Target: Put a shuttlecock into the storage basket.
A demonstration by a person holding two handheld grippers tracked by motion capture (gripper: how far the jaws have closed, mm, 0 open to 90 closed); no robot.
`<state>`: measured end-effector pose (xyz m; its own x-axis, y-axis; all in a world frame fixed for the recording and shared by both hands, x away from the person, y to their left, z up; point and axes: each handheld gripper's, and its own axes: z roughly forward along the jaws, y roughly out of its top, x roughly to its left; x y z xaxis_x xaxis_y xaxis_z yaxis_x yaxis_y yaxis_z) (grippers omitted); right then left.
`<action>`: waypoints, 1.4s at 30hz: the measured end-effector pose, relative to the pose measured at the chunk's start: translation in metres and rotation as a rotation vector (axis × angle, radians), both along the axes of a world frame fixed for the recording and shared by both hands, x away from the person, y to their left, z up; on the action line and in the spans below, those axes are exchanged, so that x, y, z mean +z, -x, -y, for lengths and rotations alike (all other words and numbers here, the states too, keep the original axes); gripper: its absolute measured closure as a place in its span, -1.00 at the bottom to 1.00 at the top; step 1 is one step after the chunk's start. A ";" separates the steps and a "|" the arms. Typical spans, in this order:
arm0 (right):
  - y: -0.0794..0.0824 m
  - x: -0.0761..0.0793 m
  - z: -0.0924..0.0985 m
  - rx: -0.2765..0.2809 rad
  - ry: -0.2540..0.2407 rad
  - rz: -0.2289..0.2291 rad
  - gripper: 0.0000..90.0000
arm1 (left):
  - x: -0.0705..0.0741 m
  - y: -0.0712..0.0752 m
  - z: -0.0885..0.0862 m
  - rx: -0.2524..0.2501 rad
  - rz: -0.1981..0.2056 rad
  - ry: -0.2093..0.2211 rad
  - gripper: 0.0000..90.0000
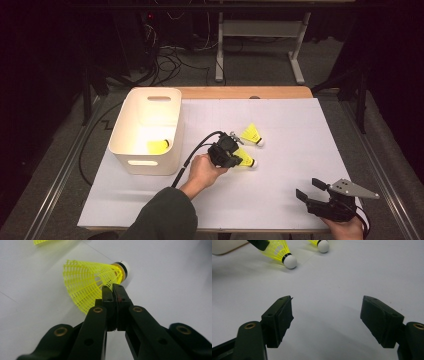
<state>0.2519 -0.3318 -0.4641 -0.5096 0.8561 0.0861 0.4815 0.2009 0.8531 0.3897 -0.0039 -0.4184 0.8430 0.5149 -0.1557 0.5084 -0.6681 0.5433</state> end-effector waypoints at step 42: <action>0.000 0.000 0.000 0.003 0.005 0.005 -0.41 | 0.023 0.008 -0.018 0.019 0.022 -0.016 0.98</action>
<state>0.2514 -0.3316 -0.4638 -0.5130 0.8548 0.0787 0.4763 0.2072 0.8546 0.3815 0.0142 -0.3954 0.8360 0.5334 -0.1285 0.5091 -0.6669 0.5441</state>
